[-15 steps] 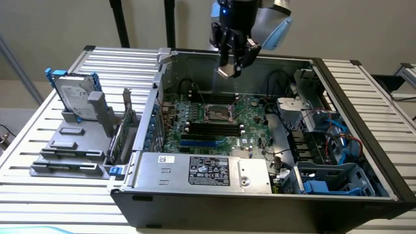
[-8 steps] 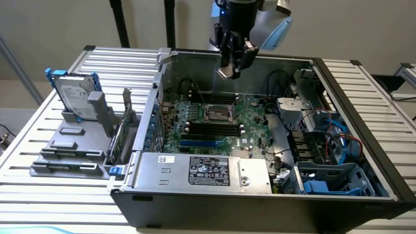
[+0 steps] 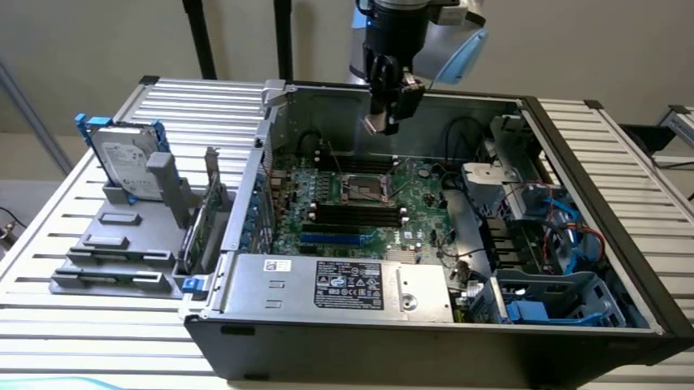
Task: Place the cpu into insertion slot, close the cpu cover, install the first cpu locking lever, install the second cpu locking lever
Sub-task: 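Place the cpu into insertion slot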
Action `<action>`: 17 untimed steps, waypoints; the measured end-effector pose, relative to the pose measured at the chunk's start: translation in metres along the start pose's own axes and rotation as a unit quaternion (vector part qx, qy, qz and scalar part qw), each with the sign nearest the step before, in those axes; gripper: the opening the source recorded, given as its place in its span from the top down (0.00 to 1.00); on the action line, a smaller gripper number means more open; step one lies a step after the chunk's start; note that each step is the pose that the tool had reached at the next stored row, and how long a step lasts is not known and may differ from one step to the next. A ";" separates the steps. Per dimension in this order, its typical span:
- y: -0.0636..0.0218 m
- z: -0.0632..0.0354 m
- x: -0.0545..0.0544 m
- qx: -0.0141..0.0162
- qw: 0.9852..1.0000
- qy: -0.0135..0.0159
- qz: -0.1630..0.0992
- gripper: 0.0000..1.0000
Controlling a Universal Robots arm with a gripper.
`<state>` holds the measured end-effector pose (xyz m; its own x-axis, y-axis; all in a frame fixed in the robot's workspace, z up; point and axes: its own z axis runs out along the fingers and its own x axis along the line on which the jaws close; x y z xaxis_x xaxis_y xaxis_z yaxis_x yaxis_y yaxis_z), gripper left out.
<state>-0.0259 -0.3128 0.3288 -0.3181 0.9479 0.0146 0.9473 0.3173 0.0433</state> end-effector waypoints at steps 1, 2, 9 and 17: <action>0.0000 0.0006 0.000 0.000 1.000 0.000 0.009 0.45; -0.0001 0.0012 0.000 0.000 1.000 -0.001 0.018 0.45; -0.0002 0.0055 0.000 -0.001 0.997 -0.004 0.082 0.45; -0.0006 0.0121 0.000 -0.002 0.989 -0.007 0.150 0.45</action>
<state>-0.0259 -0.3131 0.3166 -0.0228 0.9996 0.0145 0.9988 0.0221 0.0432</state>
